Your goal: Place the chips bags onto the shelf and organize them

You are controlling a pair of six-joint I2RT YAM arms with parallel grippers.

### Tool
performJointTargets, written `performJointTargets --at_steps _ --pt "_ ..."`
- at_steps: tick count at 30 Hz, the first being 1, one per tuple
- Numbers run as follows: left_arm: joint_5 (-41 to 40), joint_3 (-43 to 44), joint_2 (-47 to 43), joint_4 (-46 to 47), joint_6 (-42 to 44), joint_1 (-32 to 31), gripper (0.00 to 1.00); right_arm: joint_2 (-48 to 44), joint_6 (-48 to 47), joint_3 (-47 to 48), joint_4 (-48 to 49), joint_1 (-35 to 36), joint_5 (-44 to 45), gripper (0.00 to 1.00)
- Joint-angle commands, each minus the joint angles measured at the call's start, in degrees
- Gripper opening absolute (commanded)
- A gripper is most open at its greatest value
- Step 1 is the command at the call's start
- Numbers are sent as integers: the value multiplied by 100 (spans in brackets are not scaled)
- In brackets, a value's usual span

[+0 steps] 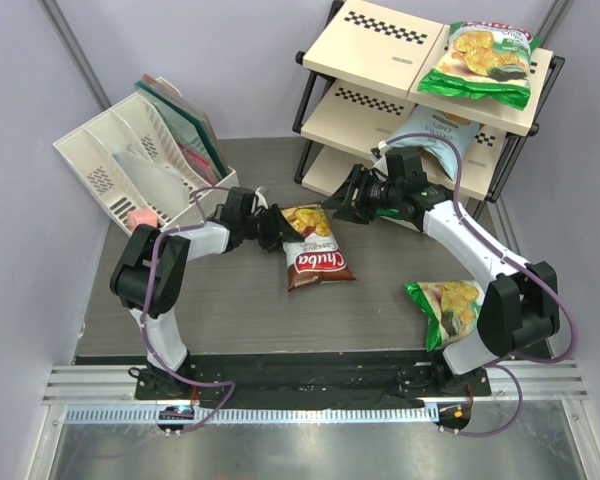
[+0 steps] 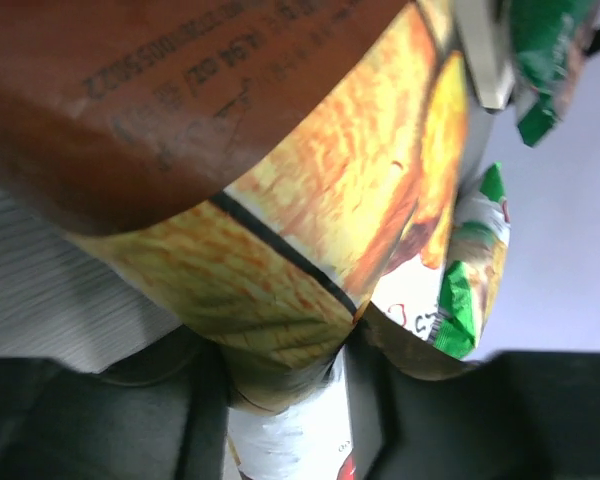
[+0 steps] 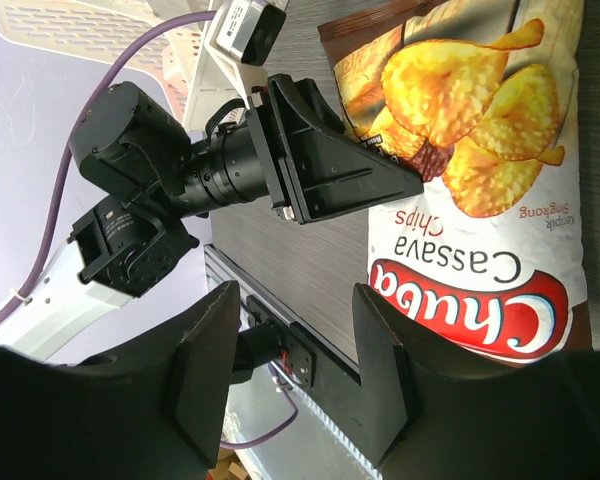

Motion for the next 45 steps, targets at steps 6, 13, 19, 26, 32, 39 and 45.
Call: performJointTargets --at_steps 6,13,19,26,32,39,45 --pt "-373 -410 395 -91 85 -145 8 -103 129 80 127 -17 -47 54" --pt "-407 -437 194 -214 7 -101 0 -286 200 -130 92 -26 102 54" --pt "-697 -428 -245 -425 -608 180 0 -507 -220 -289 -626 -26 436 57" --pt "-1120 -25 -519 -1242 -1004 198 0 -884 -1030 -350 -1552 -17 832 67" --pt "-1146 204 -370 -1401 -1373 154 0 -1113 -1224 -509 -1964 264 928 71" --pt "-1216 565 17 -1515 -1400 -153 0 -1464 -952 -1158 -2115 739 999 73" --pt "-1260 592 105 -1532 -1452 -294 0 -1702 -645 -1729 -2080 836 1086 73"
